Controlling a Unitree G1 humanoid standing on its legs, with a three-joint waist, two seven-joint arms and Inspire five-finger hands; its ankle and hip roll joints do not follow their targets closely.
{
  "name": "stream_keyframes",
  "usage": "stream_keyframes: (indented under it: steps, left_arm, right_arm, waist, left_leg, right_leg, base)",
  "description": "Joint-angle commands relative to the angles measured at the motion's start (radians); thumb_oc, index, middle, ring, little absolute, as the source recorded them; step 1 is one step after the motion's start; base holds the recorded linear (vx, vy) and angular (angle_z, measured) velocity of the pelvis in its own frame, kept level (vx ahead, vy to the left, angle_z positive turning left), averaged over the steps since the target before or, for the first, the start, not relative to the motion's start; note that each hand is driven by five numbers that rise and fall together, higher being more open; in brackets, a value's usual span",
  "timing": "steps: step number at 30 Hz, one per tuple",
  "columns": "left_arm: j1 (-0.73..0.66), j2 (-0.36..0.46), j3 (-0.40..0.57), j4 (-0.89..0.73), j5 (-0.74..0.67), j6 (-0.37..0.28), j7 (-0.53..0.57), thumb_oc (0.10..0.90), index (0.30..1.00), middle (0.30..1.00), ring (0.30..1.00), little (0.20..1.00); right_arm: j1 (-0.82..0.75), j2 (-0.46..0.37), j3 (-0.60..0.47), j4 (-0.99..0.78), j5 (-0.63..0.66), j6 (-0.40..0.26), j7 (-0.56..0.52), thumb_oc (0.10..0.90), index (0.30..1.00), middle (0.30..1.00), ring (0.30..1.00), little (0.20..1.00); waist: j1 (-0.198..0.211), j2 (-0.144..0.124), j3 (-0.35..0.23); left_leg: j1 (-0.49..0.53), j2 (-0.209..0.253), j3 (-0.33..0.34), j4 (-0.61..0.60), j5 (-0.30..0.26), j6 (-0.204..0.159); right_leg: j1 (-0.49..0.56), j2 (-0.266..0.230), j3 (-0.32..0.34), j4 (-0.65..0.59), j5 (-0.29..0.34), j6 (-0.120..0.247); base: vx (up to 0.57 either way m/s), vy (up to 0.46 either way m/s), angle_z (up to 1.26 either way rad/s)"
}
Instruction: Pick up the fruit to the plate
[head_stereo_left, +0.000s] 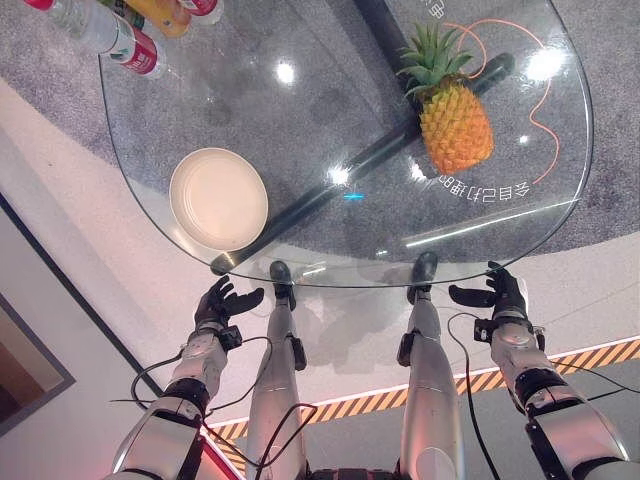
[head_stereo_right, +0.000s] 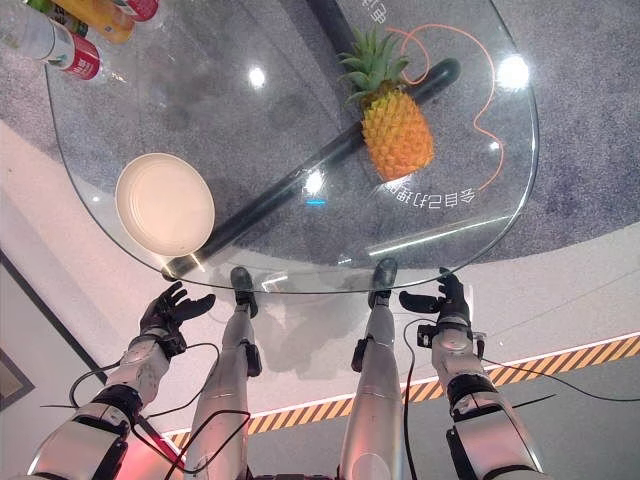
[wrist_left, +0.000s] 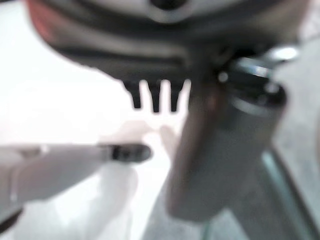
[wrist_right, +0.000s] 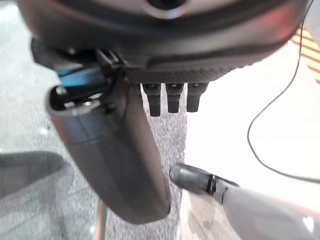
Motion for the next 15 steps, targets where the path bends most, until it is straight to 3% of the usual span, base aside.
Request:
stream_keyframes:
  steps: [1,6,15]
  left_arm:
    - [0.008,0.093,0.019,0.050,-0.021,-0.011,-0.012,0.800,0.900,0.900,0.900,0.900]
    - [0.011,0.112,0.008,0.055,-0.021,-0.012,-0.021,0.800,0.900,0.900,0.900,0.900]
    - [0.026,0.124,-0.014,0.046,-0.032,-0.016,-0.034,0.800,0.900,0.900,0.900,0.900]
  right_arm:
    - [0.014,-0.123,-0.073,0.039,0.046,-0.027,-0.127,0.800,0.900,0.900,0.900,0.900]
    - [-0.026,-0.197,-0.118,0.030,0.046,-0.004,-0.302,0.800,0.900,0.900,0.900,0.900]
    - [-0.091,-0.302,-0.142,0.021,0.027,0.032,-0.515,0.800,0.900,0.900,0.900,0.900]
  waist:
    - [0.036,-0.050,-0.006]
    - [0.043,-0.058,-0.006]
    - [0.052,-0.059,-0.006]
  left_leg:
    - [-0.074,-0.025,-0.074,0.136,-0.070,0.008]
    - [-0.065,-0.022,-0.076,0.133,-0.071,0.009]
    - [-0.040,-0.021,-0.078,0.100,-0.066,0.015]
  right_leg:
    - [-0.070,-0.021,-0.048,0.149,-0.004,0.013]
    - [-0.057,-0.025,-0.061,0.144,0.005,0.021]
    - [-0.037,-0.027,-0.075,0.124,0.016,0.026]
  base:
    - [0.02,-0.047,0.00]
    - [0.01,-0.040,0.02]
    - [0.01,0.000,0.02]
